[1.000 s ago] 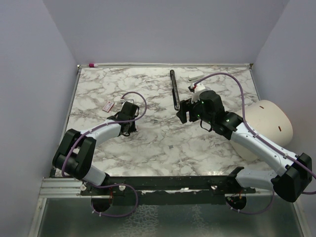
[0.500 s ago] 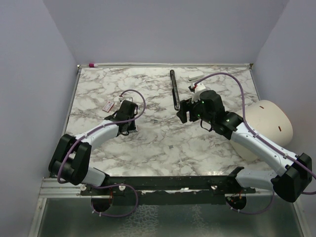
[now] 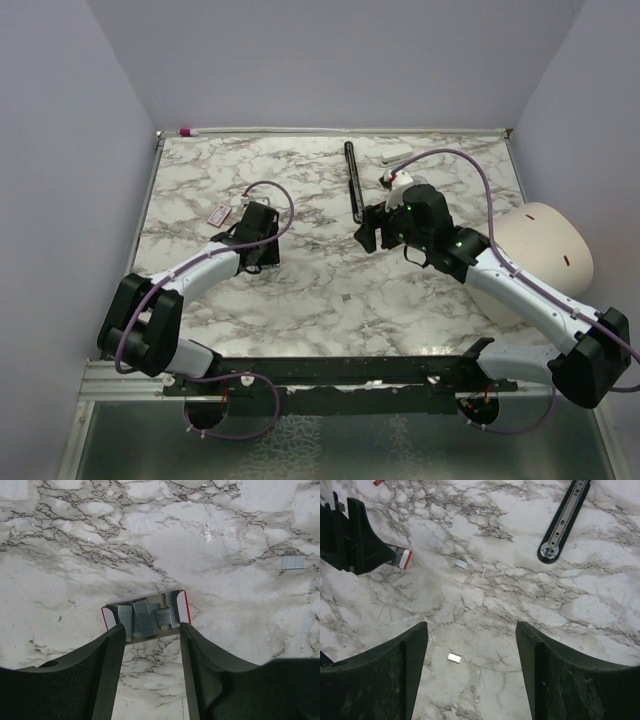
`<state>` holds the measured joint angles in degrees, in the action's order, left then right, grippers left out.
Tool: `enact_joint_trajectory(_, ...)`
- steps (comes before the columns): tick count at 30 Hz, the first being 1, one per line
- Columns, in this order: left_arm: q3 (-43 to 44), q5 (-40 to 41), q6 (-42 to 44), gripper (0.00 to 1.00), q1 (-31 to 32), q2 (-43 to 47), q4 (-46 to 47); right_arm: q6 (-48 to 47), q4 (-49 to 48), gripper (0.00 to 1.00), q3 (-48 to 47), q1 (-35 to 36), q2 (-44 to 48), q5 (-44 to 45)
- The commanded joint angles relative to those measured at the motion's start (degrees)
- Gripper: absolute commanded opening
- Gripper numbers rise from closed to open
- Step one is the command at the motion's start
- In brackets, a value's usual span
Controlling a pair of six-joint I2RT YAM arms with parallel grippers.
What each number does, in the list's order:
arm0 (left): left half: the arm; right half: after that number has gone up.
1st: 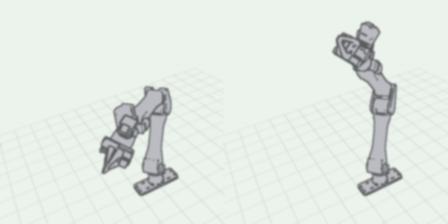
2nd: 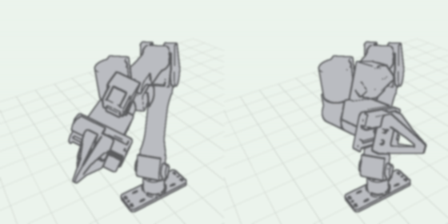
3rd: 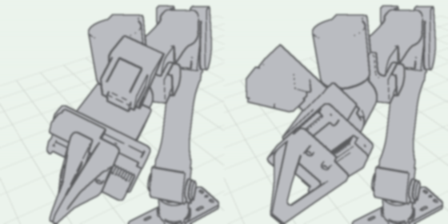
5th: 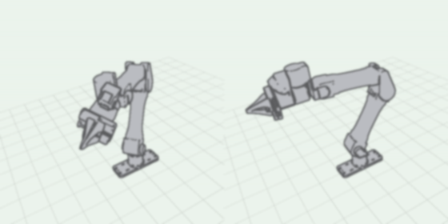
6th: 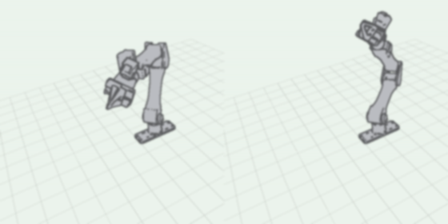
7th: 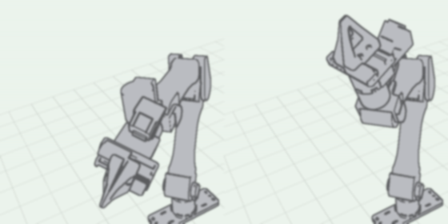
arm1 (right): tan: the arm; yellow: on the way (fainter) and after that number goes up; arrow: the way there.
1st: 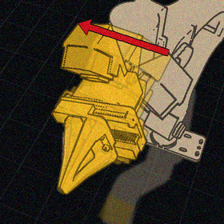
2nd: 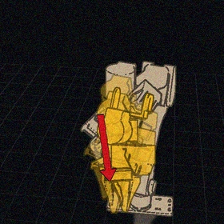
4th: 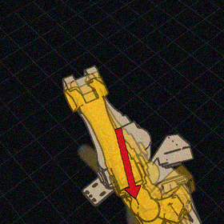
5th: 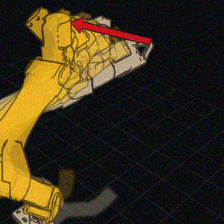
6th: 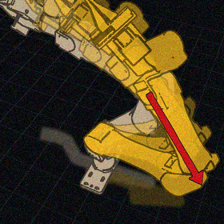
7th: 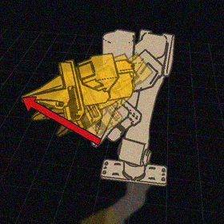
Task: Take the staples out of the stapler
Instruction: Place the staple in the staple box, then adjust the staple in the staple box.
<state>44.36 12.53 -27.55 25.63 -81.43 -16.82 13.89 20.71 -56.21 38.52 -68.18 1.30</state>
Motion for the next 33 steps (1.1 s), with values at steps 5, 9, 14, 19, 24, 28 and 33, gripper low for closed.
enact_joint_trajectory(5, 1.28, -7.33, -2.04, 0.56, -5.11, 5.56, -4.09, 6.7, -8.92, 0.71, 1.73, -0.21, -7.5, -19.5)
enact_joint_trajectory(9, 2.27, -7.65, -2.59, 0.56, -6.44, 3.2, -6.02, 8.0, -10.3, 0.71, 1.3, -0.2, -10.71, -22.02)
enact_joint_trajectory(14, 3.35, -8.79, -4.31, 0.58, -6.58, -0.56, -6.55, 7.59, -10.61, 0.7, 1.17, -0.25, -11.08, -21.66)
enact_joint_trajectory(19, 3.29, -8.93, -4.53, 0.6, -6.64, -2.97, -5.54, 7.07, -10.43, 0.71, 1.57, -0.2, -11.18, -21.17)
enact_joint_trajectory(24, 2.54, -7.96, -4.63, 0.53, -6.6, -3.09, -4.99, 6.82, -10.34, 0.7, 1.94, -0.2, -11.02, -20.53)
enact_joint_trajectory(28, 2.13, -7.6, -4.53, 0.53, -6.74, -3.81, -4.58, 6.71, -10.18, 0.7, 1.98, -0.21, -10.85, -20.21)
enact_joint_trajectory(33, 1.7, -7.4, -4.37, 0.53, -6.98, -4.29, -3.9, 6.48, -9.81, 0.7, 1.89, -0.23, -10.56, -19.76)
